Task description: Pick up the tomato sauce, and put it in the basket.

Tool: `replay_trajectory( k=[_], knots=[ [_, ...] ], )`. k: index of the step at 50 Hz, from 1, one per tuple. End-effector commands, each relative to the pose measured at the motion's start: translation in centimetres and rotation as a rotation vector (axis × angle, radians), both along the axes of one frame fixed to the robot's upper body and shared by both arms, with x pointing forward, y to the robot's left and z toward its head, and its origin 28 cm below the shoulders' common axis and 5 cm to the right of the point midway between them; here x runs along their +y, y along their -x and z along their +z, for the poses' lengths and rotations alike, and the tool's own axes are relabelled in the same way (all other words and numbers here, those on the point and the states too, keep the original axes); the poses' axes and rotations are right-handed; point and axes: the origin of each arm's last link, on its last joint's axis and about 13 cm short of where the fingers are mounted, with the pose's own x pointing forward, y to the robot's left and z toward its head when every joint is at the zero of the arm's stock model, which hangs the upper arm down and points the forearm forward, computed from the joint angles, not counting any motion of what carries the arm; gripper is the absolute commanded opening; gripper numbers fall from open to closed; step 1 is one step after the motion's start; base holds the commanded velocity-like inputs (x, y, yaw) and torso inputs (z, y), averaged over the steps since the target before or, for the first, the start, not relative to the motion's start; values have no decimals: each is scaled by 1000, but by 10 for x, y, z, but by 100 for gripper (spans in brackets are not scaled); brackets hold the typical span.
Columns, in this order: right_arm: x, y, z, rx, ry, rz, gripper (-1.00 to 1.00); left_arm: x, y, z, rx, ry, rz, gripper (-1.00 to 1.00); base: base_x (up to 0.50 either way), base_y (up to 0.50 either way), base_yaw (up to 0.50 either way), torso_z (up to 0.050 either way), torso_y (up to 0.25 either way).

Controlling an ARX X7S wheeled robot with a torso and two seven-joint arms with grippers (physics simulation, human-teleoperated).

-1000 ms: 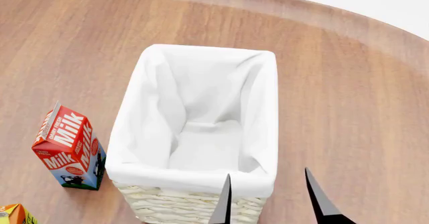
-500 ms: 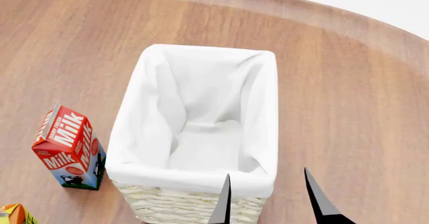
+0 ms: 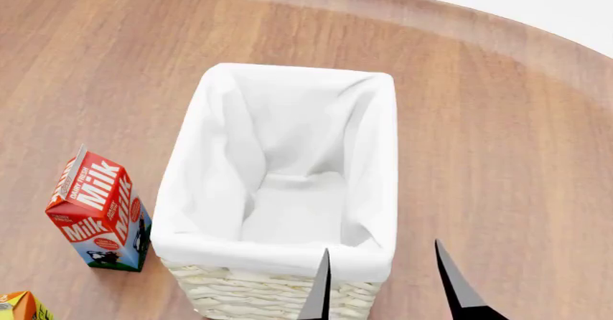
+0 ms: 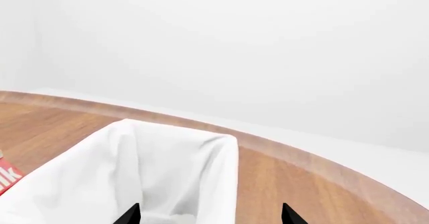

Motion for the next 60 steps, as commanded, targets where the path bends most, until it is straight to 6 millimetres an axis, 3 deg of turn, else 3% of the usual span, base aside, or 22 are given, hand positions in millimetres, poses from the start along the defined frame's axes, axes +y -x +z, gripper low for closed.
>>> replay_trajectory(
  k=[1, 11, 20, 43, 60],
  knots=[
    [1, 0, 0, 1, 1, 2, 100, 0, 0, 27, -64, 61, 45, -100, 0, 0, 0, 0, 0],
    [1, 0, -1, 3, 2, 4, 100, -4, 2, 52, -154, 110, 45, -100, 0, 0, 0, 0, 0],
    [1, 0, -1, 3, 2, 4, 100, -7, 4, 63, -199, 141, 30, -100, 0, 0, 0, 0, 0],
    [0, 0, -1, 1, 0, 0, 100, -21, -15, 124, -385, 232, -38, -100, 0, 0, 0, 0, 0],
    [-1, 0, 0, -3, -2, -3, 100, -34, -41, 175, -536, 249, -109, -100, 0, 0, 0, 0, 0]
  ],
)
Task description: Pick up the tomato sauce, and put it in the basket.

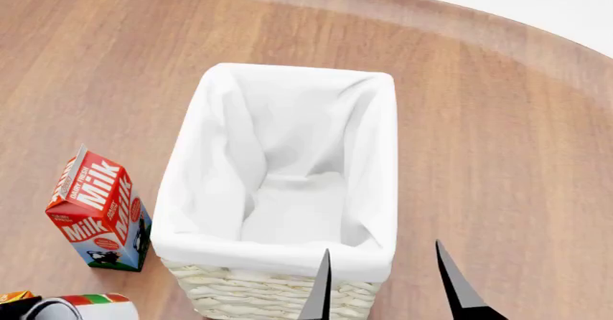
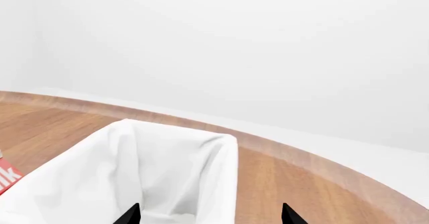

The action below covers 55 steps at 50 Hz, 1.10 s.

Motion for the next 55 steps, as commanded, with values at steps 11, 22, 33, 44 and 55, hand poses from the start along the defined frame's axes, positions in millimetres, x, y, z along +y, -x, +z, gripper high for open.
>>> replay_trajectory(
  k=[11, 22, 33, 44, 55],
  knots=[
    [0, 0, 2, -8, 8, -3, 100, -8, -44, 59, -122, 53, -21, -100, 0, 0, 0, 0, 0],
    [1, 0, 1, -8, 8, 5, 100, -6, -70, 72, -138, 46, 7, -100, 0, 0, 0, 0, 0],
    [2, 0, 2, -11, 11, 11, 100, -9, -94, 89, -163, 72, -5, -100, 0, 0, 0, 0, 0],
    [1, 1, 3, -14, 10, 7, 100, -18, -122, 107, -180, 72, -13, -100, 0, 0, 0, 0, 0],
    [1, 0, 2, -11, 8, 11, 100, -32, -153, 128, -194, 7, -56, -100, 0, 0, 0, 0, 0]
  ],
)
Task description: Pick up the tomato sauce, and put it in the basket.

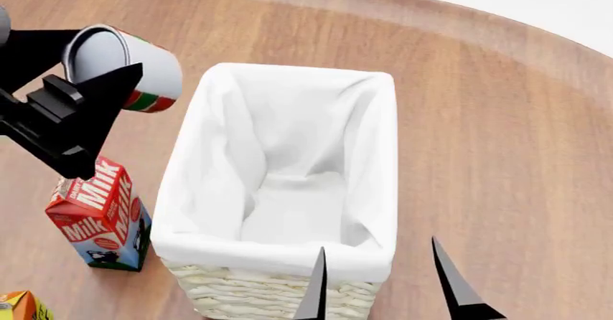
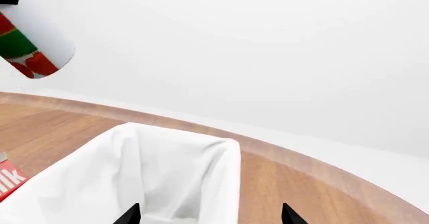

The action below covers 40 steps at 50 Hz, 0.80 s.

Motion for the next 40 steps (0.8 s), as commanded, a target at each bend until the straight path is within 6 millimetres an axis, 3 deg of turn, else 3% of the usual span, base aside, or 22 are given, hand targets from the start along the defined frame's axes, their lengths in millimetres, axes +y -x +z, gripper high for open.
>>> replay_trajectory(
  k=[1, 22, 33, 40],
  knots=[
    [0, -1, -1, 3, -1, 4, 100, -14, -33, 27, -15, -11, 10, -100, 0, 0, 0, 0, 0],
    [-1, -3, -4, 16, -4, 0, 100, -54, -91, 59, 24, -143, -65, -100, 0, 0, 0, 0, 0],
    [1, -4, -8, 28, 2, 2, 100, -69, -116, 54, 100, -166, -53, -100, 0, 0, 0, 0, 0],
    [0, -4, -7, 23, 8, -6, 100, -76, -126, 40, 135, -198, -82, -100, 0, 0, 0, 0, 0]
  ],
)
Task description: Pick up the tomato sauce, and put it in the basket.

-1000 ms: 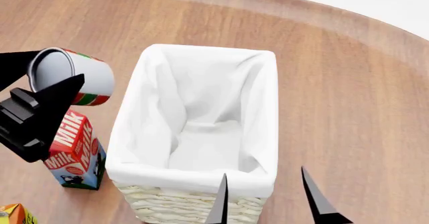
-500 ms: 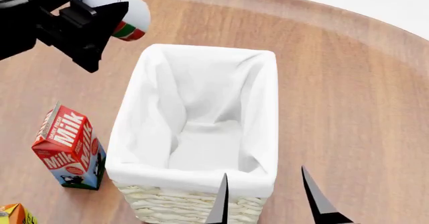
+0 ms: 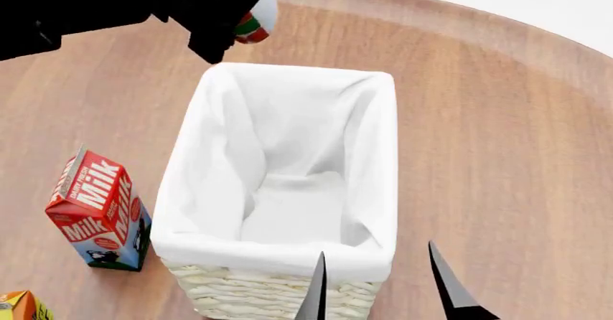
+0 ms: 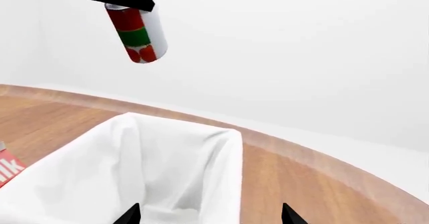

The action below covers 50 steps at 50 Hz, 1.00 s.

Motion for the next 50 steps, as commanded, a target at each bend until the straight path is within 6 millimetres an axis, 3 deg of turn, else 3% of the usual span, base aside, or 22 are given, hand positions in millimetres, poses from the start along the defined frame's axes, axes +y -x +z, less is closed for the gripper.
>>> replay_trajectory(
  k=[1, 9, 27, 50],
  knots=[
    [-1, 0, 2, -4, 8, -8, 100, -14, -17, -12, 46, -51, -9, -100, 0, 0, 0, 0, 0],
    [-2, 0, 2, -5, 6, -8, 100, -21, -27, -31, 95, -97, -19, -100, 0, 0, 0, 0, 2],
    [0, -1, 1, -5, 8, 2, 100, -28, -48, -40, 127, -128, -7, -100, 0, 0, 0, 0, 0],
    [-1, -1, 1, -4, 3, 0, 100, -37, -50, -79, 193, -194, -58, -100, 0, 0, 0, 0, 0]
  ],
)
